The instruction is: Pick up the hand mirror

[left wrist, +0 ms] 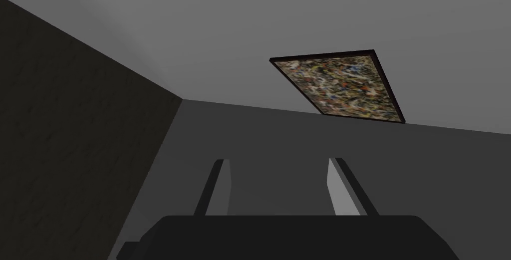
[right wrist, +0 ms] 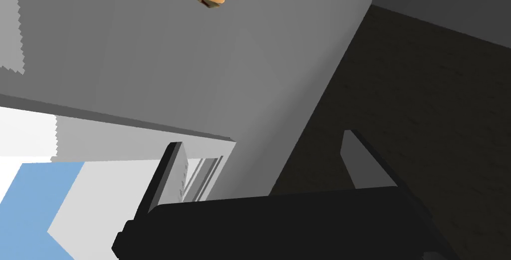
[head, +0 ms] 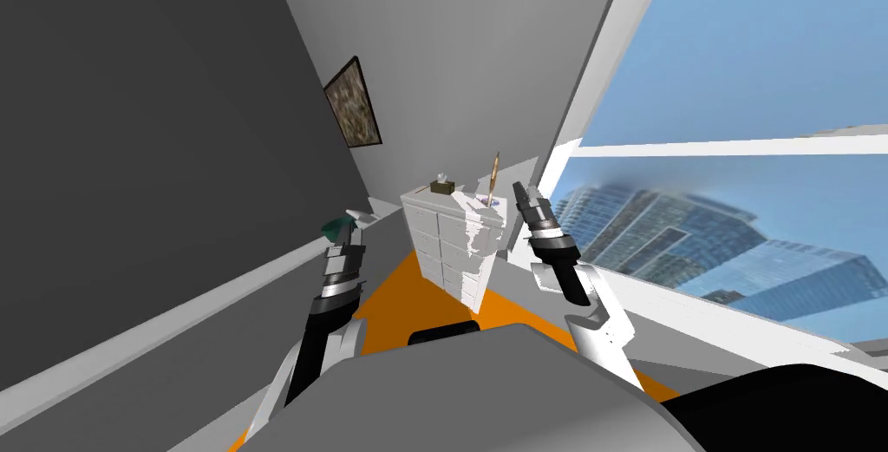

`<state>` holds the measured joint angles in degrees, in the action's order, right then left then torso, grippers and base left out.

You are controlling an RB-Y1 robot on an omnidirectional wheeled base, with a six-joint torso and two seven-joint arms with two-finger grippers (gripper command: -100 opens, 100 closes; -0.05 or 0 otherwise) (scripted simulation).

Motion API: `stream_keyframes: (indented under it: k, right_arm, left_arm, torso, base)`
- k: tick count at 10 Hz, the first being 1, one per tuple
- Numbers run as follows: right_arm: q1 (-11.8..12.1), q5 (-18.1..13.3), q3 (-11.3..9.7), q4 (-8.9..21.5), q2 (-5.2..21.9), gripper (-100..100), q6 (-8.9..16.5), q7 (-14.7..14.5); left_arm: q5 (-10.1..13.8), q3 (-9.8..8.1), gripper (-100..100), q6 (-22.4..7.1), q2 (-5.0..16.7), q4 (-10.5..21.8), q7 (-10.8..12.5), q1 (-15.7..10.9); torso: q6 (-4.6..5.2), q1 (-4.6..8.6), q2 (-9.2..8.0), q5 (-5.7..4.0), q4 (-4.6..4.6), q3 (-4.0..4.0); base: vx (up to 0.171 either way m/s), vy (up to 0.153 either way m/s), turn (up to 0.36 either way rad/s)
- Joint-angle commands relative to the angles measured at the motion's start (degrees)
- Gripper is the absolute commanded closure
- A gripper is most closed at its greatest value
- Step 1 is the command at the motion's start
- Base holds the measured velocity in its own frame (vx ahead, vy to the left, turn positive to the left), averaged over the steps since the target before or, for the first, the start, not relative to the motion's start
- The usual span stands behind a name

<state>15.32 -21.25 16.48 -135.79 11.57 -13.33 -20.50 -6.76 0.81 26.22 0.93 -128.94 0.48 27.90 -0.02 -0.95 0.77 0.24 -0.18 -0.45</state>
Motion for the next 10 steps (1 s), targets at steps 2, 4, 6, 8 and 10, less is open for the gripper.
stream_keyframes:
  k: [2,4,6,8,10]
  right_arm:
    - [-0.7,-4.0,2.5,0.3,-0.2,-100,3.3,-2.3]
    - [-0.8,-6.7,4.2,0.5,-0.1,-100,5.7,-3.6]
    - [-0.6,-9.1,5.7,0.8,0.3,-100,8.0,-4.8]
    - [-0.2,-11.1,6.9,1.3,0.7,-100,10.1,-5.9]
    - [0.4,-12.8,7.8,1.9,1.2,-100,12.2,-6.7]
  left_arm:
    - [0.0,0.0,0,0.0,0.0,0.0,0.0,0.0]
    - [0.0,0.0,0,0.0,0.0,0.0,0.0,0.0]
    - [0.0,-0.01,0,0.0,0.0,0.0,0.0,0.0]
    - [0.0,-0.01,0,0.0,0.0,0.0,0.0,0.0]
    - [0.0,-0.01,0,0.0,0.0,0.0,0.0,0.0]
  torso:
    - [-0.01,-0.03,0.06,0.0,-0.01,-0.03]
    - [-0.01,0.05,0.13,-0.01,-0.03,-0.07]
    - [-0.02,0.22,0.34,-0.04,-0.08,-0.2]
    - [-0.03,0.35,0.38,-0.07,-0.09,-0.22]
    - [-0.03,0.51,0.46,-0.11,-0.11,-0.27]
  base:
    - [0.079,0.273,-0.262]
    - [0.118,0.251,-0.241]
    - [0.124,0.212,-0.233]
    - [0.135,0.189,-0.205]
    - [0.139,0.155,-0.156]
